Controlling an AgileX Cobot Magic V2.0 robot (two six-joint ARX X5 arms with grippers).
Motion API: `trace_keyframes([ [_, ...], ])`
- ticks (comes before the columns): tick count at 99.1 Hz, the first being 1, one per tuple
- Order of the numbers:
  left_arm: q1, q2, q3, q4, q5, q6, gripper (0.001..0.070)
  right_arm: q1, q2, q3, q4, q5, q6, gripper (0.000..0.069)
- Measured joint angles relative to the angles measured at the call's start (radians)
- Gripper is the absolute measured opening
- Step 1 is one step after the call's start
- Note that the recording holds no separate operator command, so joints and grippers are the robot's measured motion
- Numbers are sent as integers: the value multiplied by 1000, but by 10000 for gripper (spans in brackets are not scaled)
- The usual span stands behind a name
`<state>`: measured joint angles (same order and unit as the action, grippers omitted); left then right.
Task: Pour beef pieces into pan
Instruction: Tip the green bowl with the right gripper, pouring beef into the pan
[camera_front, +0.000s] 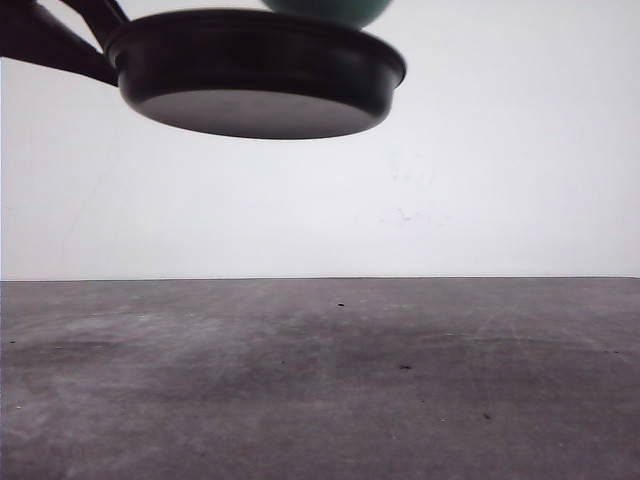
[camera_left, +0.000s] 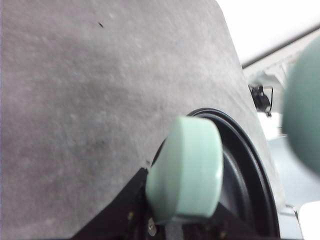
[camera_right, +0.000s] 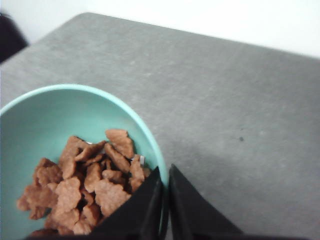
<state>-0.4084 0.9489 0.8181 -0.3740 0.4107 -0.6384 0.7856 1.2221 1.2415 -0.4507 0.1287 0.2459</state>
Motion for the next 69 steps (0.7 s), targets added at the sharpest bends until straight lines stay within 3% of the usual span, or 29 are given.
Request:
trace_keyframes([
  [19,-8,0,15,-25,-3,2,56,187,3,0,46,357,-98,11],
  [39,-13,0,15,-43,-3,2,56,291,36,0,136,688,-241,11],
  [69,-13,0,31,-84,0,10,56,294,86,-1,242,774,-399,11],
])
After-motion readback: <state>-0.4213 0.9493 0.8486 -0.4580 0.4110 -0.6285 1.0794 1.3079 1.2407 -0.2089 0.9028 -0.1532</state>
